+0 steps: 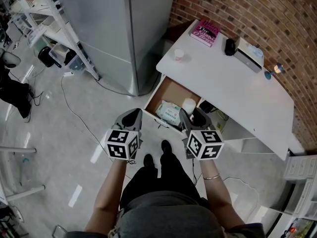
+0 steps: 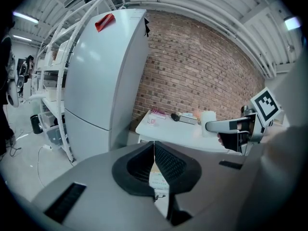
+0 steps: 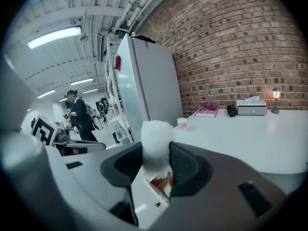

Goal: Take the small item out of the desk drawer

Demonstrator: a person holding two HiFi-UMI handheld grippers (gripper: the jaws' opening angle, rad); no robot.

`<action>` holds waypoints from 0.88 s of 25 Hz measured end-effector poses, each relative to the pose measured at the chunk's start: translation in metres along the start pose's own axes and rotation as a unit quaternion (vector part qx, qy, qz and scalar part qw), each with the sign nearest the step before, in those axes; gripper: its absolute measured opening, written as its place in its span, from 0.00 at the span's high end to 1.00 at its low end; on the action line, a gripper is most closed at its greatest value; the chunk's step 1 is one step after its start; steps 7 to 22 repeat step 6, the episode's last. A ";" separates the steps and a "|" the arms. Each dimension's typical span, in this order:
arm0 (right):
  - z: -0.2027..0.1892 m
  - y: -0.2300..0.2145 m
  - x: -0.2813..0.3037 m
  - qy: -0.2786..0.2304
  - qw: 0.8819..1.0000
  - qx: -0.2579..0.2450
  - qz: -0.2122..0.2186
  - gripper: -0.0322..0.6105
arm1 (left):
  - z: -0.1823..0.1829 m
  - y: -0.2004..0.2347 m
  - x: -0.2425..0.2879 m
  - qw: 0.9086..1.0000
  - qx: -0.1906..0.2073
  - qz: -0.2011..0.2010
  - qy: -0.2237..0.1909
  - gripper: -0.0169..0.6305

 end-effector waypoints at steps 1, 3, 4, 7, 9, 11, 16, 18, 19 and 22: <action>-0.001 -0.001 -0.001 0.000 1.000 0.001 -0.002 0.69 | 0.000 0.000 -0.001 1.000 0.001 0.000 0.000 0.94; -0.001 -0.002 -0.003 -0.002 1.000 0.001 -0.005 0.69 | -0.002 0.000 -0.001 1.000 0.001 0.001 0.000 0.94; -0.002 -0.003 -0.004 -0.003 1.000 0.001 -0.005 0.69 | -0.002 0.000 -0.002 1.000 0.001 0.002 0.000 0.94; -0.002 -0.005 -0.005 -0.006 1.000 0.001 -0.007 0.69 | -0.003 0.000 -0.002 1.000 0.001 0.001 -0.001 0.94; -0.002 -0.005 -0.005 -0.006 1.000 0.001 -0.007 0.69 | -0.003 0.000 -0.002 1.000 0.001 0.001 -0.001 0.94; -0.002 -0.005 -0.005 -0.006 1.000 0.001 -0.007 0.69 | -0.003 0.000 -0.002 1.000 0.001 0.001 -0.001 0.94; -0.002 -0.005 -0.005 -0.006 1.000 0.001 -0.007 0.69 | -0.003 0.000 -0.002 1.000 0.001 0.001 -0.001 0.94; -0.002 -0.005 -0.005 -0.006 1.000 0.001 -0.007 0.69 | -0.003 0.000 -0.002 1.000 0.001 0.001 -0.001 0.94; -0.002 -0.005 -0.005 -0.006 1.000 0.001 -0.007 0.69 | -0.003 0.000 -0.002 1.000 0.001 0.001 -0.001 0.94; -0.002 -0.005 -0.005 -0.006 1.000 0.001 -0.007 0.69 | -0.003 0.000 -0.002 1.000 0.001 0.001 -0.001 0.94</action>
Point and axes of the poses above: the fingertips, and each gripper's own axes: x forward along the fingers, y to its left, z out of its top, the point moved 3 cm from there along -x, backward along the fingers, and after that the axes turned 5 degrees about z, right-handed, at the moved point
